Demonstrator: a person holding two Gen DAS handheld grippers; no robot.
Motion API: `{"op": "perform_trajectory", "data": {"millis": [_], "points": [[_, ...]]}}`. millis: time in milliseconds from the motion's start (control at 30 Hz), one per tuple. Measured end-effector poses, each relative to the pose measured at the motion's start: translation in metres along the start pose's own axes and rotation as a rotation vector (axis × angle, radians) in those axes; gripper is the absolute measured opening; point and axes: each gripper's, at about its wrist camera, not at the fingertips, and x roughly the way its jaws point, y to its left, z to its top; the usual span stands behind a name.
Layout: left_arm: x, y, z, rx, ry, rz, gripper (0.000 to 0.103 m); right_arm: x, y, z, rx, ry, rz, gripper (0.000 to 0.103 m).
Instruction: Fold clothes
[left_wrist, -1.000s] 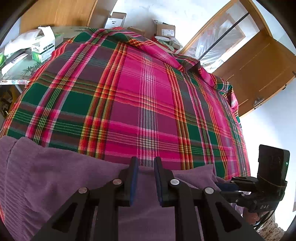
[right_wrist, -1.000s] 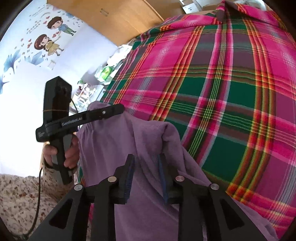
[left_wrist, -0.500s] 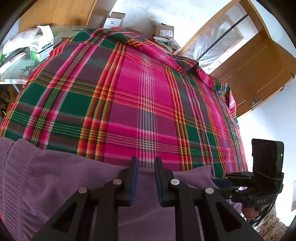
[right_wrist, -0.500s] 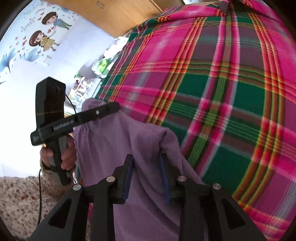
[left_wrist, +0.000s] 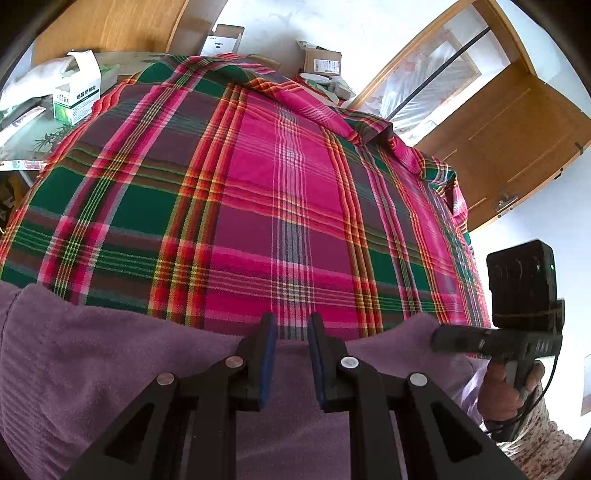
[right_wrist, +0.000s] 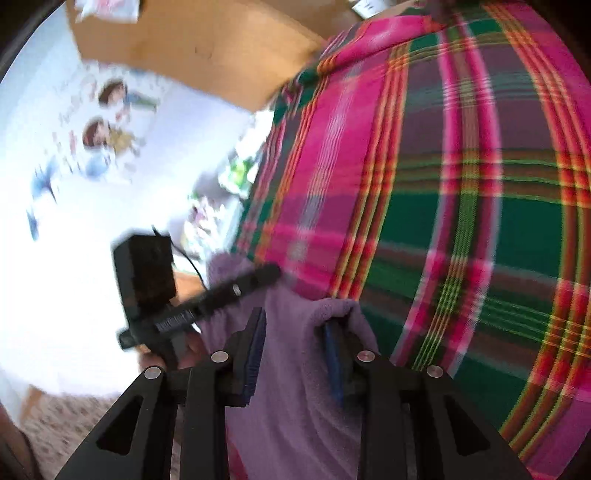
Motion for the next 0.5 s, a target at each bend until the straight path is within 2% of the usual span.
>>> {"op": "perform_trajectory", "data": {"millis": [33,133,367,500], "points": [[0.000,-0.001,0.000,0.004,0.001,0.003,0.018,-0.001,-0.003,0.001,0.024,-0.008,0.028,0.032],[0.000,-0.003,0.000,0.013,0.002,0.010,0.018,0.002,-0.004,0.005,0.043,-0.017,0.027,0.032],[0.002,-0.006,0.002,0.023,0.015,0.007,0.018,0.012,-0.004,0.004,-0.005,0.027,-0.122,0.032],[0.011,-0.015,0.007,0.045,0.045,-0.033,0.018,0.007,0.015,-0.007,-0.131,0.030,-0.204,0.032]]}}
